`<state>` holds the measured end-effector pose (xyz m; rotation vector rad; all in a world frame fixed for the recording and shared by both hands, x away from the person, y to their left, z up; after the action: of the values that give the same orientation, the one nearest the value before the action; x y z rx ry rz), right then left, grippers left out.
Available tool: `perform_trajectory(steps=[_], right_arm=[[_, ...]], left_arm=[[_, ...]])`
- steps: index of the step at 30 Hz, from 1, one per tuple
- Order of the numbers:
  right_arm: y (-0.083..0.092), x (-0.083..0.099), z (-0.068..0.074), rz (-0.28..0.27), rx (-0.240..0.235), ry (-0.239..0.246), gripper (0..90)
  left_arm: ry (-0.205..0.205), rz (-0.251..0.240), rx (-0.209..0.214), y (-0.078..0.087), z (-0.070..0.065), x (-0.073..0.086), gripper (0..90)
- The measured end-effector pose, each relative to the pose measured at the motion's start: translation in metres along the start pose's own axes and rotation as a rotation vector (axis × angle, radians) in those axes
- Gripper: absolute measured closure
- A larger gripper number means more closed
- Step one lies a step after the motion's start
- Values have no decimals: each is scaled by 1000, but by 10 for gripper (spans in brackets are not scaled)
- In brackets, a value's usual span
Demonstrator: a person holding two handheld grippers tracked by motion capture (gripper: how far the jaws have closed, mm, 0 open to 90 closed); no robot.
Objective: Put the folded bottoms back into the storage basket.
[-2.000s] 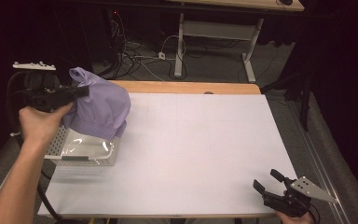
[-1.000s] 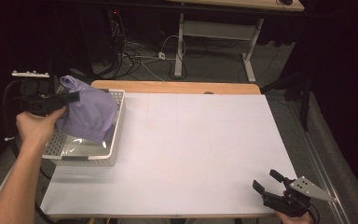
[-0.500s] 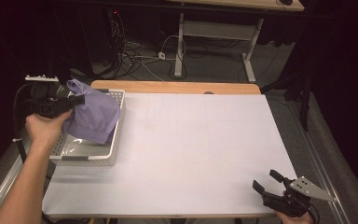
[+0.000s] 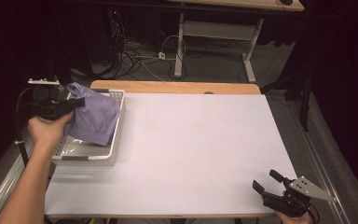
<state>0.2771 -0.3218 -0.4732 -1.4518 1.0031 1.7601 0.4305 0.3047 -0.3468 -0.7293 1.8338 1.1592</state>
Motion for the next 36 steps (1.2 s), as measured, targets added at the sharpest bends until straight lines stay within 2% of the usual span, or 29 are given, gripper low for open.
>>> perform_trajectory(steps=[11, 20, 22, 24, 31, 36], right_arm=[[0, 0, 0, -1, 0, 3, 182], [0, 0, 0, 1, -1, 0, 182], [0, 0, 0, 1, -1, 2, 182], [0, 0, 0, 1, 1, -1, 182], [-1, 0, 0, 6, 0, 7, 183], [-1, 0, 0, 6, 0, 10, 182]], left_arm=[[11, 26, 24, -17, -5, 9, 801], [29, 46, 12, -30, 0, 18, 799], [18, 58, -8, -33, 2, 20, 798], [-14, 72, -35, -34, 4, 21, 794], [-79, 121, -101, -42, 6, 28, 791], [-93, 142, -125, -47, 9, 31, 783]])
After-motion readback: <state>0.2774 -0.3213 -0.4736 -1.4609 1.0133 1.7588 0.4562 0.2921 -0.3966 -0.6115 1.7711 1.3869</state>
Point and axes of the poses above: each handheld gripper's, and its own axes: y roughly backward along the jaws, x roughly out of its underside, z roughly to its left, the point moved 4 cm from there along -y, roughly forward along the jaws, and after that the axes turned 13 degrees about -z, right-handed, at the moved point
